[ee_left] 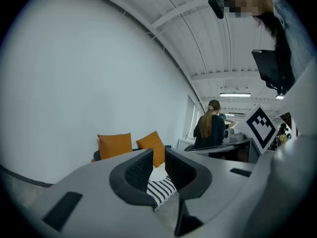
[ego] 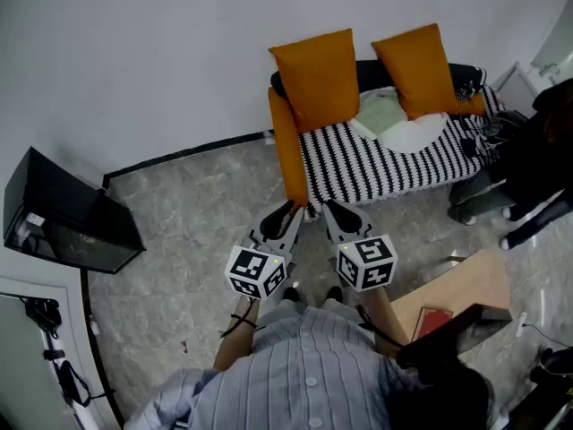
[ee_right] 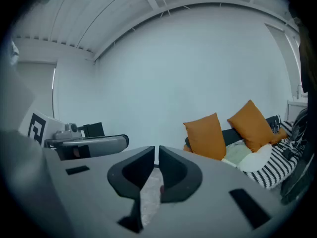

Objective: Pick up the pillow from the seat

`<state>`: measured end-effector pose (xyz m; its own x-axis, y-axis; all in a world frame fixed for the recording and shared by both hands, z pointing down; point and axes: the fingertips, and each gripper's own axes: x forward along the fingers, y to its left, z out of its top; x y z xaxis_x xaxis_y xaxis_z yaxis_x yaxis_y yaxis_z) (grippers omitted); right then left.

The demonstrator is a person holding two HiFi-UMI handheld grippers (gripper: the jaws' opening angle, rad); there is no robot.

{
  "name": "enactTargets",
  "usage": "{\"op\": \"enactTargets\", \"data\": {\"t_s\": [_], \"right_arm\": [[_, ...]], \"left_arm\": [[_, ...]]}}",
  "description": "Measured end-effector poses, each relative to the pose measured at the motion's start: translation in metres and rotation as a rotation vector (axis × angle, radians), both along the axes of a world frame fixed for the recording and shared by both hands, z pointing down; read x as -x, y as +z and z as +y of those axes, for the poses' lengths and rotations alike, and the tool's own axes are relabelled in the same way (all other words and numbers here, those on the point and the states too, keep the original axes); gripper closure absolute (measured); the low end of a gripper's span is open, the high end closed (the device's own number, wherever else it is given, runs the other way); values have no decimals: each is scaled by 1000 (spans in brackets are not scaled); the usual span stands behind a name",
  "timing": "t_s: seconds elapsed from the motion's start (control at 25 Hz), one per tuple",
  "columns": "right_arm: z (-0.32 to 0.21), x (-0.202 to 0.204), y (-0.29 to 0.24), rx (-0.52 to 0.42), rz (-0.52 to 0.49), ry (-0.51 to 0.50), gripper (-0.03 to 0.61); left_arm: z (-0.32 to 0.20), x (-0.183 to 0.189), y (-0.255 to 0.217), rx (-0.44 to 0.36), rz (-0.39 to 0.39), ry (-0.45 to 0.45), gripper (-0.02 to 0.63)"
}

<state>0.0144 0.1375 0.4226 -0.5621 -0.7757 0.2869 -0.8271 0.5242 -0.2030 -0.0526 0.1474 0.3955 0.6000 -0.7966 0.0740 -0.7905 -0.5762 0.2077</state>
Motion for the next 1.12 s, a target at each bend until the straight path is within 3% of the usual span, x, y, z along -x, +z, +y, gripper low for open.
{"op": "enactTargets", "data": {"t_s": [0.36,0.72,1.12], "right_arm": [[2,-29,-8,-50,22,-29,540],[0,-70,-11,-44,-4,-8,540],[19,-120,8,-28,-6,-27,540]], "left_arm": [[-4,-33,-1,-2,-13,-5,537],[-1,-77,-2,-16,-38,20,537],[13,-121,15,9,-23,-14,537]]}}
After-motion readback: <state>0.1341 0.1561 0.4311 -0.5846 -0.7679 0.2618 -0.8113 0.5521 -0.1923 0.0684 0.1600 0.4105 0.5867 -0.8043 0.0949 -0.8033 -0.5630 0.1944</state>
